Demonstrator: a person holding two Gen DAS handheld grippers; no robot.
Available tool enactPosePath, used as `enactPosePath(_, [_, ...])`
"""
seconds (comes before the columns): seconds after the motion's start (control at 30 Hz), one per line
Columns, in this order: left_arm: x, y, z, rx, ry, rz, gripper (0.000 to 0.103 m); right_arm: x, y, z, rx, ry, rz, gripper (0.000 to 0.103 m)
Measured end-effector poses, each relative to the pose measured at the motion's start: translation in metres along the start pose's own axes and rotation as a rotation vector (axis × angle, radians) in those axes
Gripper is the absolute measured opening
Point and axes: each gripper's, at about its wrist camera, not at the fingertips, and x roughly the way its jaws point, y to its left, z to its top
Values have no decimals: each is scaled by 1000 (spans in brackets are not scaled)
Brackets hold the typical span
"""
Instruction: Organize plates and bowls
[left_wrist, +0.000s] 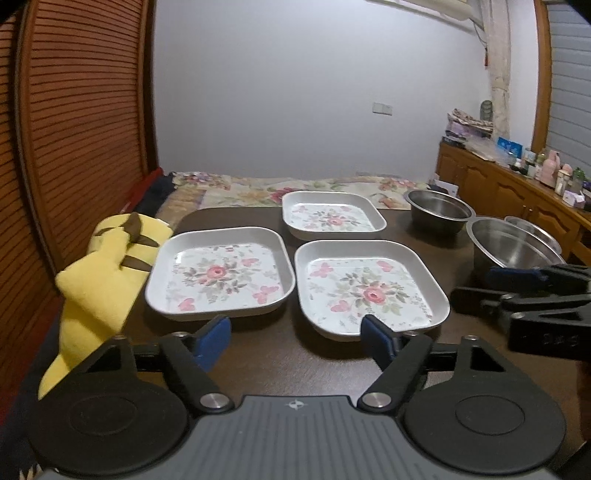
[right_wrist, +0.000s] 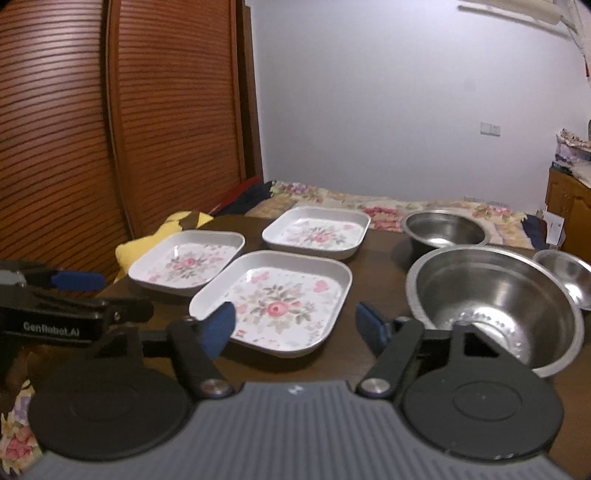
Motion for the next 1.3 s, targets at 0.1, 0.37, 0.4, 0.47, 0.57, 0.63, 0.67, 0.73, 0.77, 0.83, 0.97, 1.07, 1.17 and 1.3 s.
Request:
enactPosePath(0.1, [11,-1,4,16,8,-4,66,11,0,0,2,25,0,56])
enactPosePath(0.37, [38,-2,9,31,41,-26,35,30,4,-3,-11,58,-35,51])
enactPosePath(0.4, [41,-2,9,27,48,-28,33,32,4,-3,-18,58,-42,51])
enactPosePath(0.47, [45,0,9,15,62,-38,28,33,5,-3,-27,57,-56,50])
enactPosePath(0.57, [50,0,8,3,72,-50,23,37,6,-3,-39,57,-72,50])
enactPosePath(0.63, [51,1,8,-8,78,-60,21,39,5,-3,-43,59,-80,50])
enactPosePath(0.67, [52,1,8,-12,80,-64,21,40,5,-3,-43,62,-82,49])
enactPosePath(0.73, [55,1,8,-13,85,-63,21,42,4,-4,-41,65,-88,49])
enactPosePath(0.77, [56,0,8,-12,88,-62,20,44,4,-5,-40,67,-90,49])
enactPosePath(0.83, [59,0,8,-9,93,-62,19,47,3,-6,-35,77,-95,46])
enactPosePath(0.97, [63,-1,8,-8,99,-65,19,53,0,-9,-25,92,-102,42])
enactPosePath(1.07, [65,-1,8,-8,101,-62,19,56,-1,-10,-23,100,-110,40])
enactPosePath(1.17, [67,-1,8,-11,102,-65,19,60,-2,-10,-15,111,-112,38])
enactPosePath(1.3, [69,1,8,-14,103,-75,19,64,-5,-11,2,120,-99,37])
